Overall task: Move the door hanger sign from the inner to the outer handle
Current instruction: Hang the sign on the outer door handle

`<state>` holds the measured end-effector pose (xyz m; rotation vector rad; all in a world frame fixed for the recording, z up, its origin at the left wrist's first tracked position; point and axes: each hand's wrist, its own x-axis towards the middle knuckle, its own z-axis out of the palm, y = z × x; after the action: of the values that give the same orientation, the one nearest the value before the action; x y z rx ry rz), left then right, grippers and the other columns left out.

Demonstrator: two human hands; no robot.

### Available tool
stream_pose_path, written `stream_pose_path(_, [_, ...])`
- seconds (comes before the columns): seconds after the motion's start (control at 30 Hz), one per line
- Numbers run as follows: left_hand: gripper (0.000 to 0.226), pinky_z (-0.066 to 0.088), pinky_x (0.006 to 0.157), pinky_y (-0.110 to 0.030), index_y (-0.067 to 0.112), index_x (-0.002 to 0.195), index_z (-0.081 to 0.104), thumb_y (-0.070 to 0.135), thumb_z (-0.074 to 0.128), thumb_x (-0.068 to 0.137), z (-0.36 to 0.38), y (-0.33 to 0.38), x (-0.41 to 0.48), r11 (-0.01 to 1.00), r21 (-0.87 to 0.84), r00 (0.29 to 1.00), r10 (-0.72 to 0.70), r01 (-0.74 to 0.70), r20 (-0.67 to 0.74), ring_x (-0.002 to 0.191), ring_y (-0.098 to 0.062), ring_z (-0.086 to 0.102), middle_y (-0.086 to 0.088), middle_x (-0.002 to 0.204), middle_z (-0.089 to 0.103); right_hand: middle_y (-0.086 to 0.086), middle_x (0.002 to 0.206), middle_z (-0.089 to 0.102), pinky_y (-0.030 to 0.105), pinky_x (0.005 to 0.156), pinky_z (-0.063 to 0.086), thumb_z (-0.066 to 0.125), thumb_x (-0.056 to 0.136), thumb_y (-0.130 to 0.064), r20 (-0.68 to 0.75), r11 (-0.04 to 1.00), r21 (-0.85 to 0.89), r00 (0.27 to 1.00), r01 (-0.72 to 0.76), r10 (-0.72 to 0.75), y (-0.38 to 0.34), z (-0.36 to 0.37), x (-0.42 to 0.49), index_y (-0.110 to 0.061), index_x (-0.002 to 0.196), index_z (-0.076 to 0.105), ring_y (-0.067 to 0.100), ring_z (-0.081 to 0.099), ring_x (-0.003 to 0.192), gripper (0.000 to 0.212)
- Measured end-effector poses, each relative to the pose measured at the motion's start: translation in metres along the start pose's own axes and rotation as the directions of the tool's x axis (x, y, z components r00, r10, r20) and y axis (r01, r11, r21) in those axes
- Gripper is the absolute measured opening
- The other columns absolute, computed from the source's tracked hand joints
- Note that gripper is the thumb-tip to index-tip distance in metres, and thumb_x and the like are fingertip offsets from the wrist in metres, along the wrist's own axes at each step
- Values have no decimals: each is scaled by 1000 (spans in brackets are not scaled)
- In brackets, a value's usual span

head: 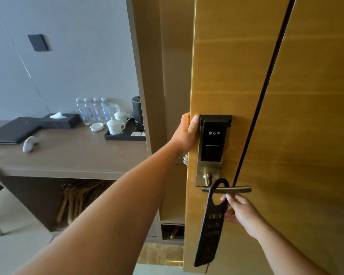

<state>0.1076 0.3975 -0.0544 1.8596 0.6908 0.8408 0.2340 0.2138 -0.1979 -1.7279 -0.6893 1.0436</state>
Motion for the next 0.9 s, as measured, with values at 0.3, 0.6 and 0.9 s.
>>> stream_pose_path(0.3, [72, 39, 74, -13, 26, 124, 32, 79, 30, 76, 2, 6, -23, 997, -30, 997, 77, -78, -6, 103, 1, 49, 17, 114, 48, 15, 61, 68, 42, 68, 58, 50, 92, -23, -118, 988, 149, 992, -29, 47, 10, 41, -2, -12, 84, 59, 29, 67, 62, 16])
stream_pose_path(0.6, [78, 41, 72, -18, 29, 120, 33, 87, 33, 67, -4, 8, -34, 998, -18, 995, 61, -60, 83, 100, -7, 54, 14, 110, 51, 7, 62, 70, 21, 50, 46, 55, 87, -34, -325, 997, -65, 943, 48, -67, 19, 40, -8, -14, 69, 63, 15, 68, 61, 28])
stream_pose_path(0.9, [67, 46, 71, -28, 32, 109, 37, 86, 29, 70, 2, 1, -41, 992, 71, 994, 106, -106, 5, 92, -10, 58, 11, 104, 58, 12, 83, 65, 36, 62, 55, 57, 87, -3, -364, 997, 70, 929, -38, 61, 8, -12, -37, -6, 88, 61, 22, 59, 61, 6])
